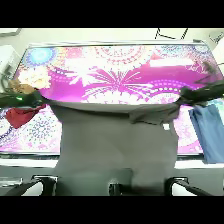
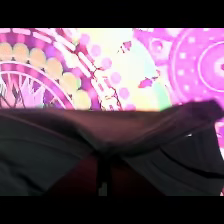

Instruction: Fold the clothes and pants, and hang the long-sleeved shirts on hangers.

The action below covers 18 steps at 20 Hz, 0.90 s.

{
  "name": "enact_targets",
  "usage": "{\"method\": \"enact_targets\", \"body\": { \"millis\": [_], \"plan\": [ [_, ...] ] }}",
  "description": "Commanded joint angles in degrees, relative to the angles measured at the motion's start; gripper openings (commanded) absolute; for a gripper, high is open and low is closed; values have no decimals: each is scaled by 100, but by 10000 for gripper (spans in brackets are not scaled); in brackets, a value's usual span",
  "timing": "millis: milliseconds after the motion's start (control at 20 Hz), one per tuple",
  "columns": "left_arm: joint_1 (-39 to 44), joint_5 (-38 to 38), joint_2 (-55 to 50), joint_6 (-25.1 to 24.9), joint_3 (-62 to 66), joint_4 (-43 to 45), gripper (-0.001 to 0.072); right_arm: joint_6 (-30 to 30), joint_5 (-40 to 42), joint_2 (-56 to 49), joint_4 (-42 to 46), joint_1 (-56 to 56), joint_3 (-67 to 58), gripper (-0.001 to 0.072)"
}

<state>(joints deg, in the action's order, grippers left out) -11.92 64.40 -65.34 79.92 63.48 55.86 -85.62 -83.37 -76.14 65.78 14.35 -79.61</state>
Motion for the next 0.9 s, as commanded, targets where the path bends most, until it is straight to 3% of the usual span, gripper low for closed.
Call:
{"method": "enact_targets", "body": {
  "millis": [0,250,350,650,850],
  "plan": [
    [101,-1073,-1126,-44,-337,-142,27,-9,1582,-1193,-223,-538,369,45],
    [131,-1950,-2081,-42,855,-184,26,-846,4406,-1821,-251,-675,-37,45],
    [225,-2146,-2441,-39,1224,-192,26,-846,4959,-1982,-286,-680,-138,45],
    [557,-2197,-3224,35,1521,-190,27,-839,4566,-2450,-575,-680,-144,46],
    [225,-1720,-2892,-33,1681,-181,26,-446,3768,-2107,-398,-476,-645,46]
  ]
}}
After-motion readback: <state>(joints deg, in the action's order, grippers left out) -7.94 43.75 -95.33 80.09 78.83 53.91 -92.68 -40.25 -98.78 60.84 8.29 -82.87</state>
